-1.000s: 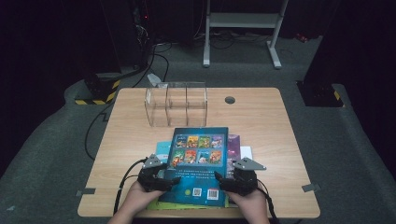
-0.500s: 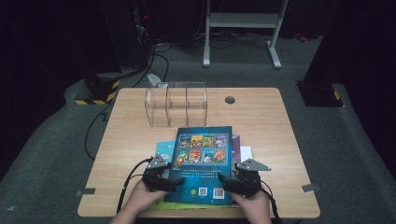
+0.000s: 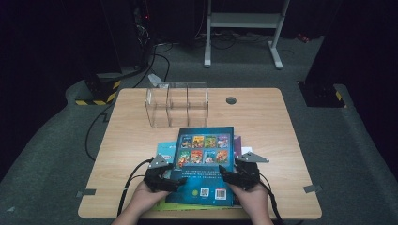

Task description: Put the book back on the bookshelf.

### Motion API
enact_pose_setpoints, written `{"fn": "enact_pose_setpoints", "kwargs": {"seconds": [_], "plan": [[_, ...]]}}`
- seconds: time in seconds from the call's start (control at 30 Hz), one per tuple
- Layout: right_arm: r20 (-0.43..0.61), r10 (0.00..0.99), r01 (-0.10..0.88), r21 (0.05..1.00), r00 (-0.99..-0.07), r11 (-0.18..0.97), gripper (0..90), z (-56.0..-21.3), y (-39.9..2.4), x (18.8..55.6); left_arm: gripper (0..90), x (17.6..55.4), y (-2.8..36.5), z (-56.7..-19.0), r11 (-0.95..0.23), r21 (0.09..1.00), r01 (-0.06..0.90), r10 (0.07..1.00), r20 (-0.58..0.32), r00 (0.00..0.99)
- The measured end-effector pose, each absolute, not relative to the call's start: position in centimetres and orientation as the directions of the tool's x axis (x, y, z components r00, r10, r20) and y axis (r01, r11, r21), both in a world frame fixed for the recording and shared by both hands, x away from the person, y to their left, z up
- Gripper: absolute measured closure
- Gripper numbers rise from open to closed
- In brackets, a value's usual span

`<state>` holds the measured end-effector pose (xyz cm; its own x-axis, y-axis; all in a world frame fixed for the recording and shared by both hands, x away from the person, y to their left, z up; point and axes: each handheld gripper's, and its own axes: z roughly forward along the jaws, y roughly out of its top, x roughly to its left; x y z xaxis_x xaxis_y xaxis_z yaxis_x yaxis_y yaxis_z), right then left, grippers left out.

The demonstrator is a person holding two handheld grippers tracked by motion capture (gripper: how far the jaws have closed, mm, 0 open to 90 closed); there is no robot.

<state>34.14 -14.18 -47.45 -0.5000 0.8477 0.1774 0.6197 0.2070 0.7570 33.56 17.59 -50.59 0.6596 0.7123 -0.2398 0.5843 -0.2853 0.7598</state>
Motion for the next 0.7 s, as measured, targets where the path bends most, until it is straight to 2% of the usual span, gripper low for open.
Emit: {"fn": "enact_pose_setpoints", "kwargs": {"seconds": [0.7], "plan": [[0.221,0.832,0.649,0.733,-0.509,0.202,22.2,-47.88,-13.72,34.84,10.0,33.51,17.35,-50.87,-0.249,0.773,0.583,0.739,-0.238,0.630]]}}
